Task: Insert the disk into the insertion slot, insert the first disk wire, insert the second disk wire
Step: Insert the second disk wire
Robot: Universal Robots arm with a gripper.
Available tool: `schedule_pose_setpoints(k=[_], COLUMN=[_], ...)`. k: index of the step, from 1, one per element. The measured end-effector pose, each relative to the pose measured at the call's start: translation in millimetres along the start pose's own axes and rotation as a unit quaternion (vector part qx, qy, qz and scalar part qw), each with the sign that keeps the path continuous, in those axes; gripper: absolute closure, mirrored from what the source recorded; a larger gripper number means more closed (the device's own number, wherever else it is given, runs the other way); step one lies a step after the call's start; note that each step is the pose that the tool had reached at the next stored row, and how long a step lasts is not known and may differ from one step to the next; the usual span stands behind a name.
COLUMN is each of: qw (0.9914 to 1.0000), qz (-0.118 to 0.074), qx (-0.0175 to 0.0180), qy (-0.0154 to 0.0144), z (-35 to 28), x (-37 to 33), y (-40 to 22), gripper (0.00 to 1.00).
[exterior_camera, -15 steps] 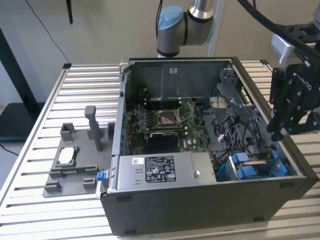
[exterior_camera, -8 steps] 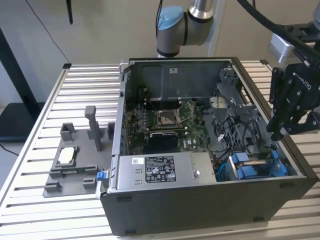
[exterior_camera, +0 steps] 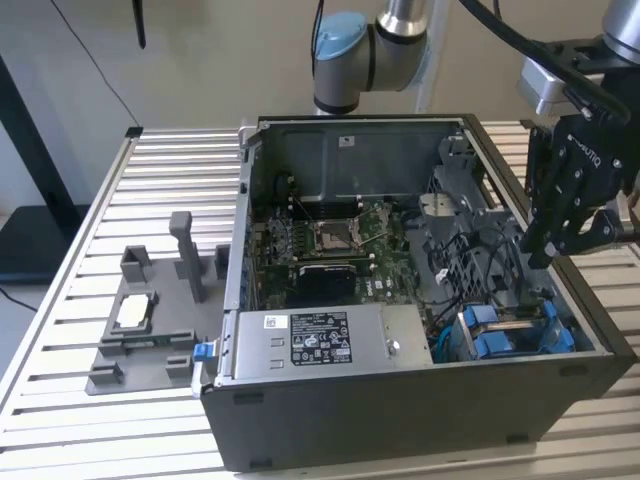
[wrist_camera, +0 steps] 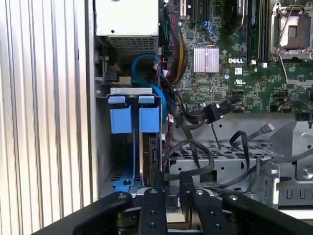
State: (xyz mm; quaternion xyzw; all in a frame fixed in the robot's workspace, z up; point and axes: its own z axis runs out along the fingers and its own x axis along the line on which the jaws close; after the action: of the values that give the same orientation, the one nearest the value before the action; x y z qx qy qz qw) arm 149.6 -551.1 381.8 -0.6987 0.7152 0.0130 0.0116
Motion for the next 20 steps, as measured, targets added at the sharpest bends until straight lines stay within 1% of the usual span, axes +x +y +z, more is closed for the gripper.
schedule_pose_setpoints(k=[3,6,9,16,20], qw=[1.0,1.0,0.99999,0.99998,0.99996], qz=[0.0,0.0,0.0,0.0,0.0], qx=[0.0009,0.0022,0.0037,0.0069,0.0094], qy=[0.0,0.0,-0.0001,-0.0001,-0.0001], z=[0.2,0.3,0.3,-2.9,-4.5], x=[-5.8,-9.9,-12.2,-16.0,-17.1], y=[4.2,9.3,14.5,22.7,28.2], gripper=[0.73,0.73,0.73,0.73,0.73])
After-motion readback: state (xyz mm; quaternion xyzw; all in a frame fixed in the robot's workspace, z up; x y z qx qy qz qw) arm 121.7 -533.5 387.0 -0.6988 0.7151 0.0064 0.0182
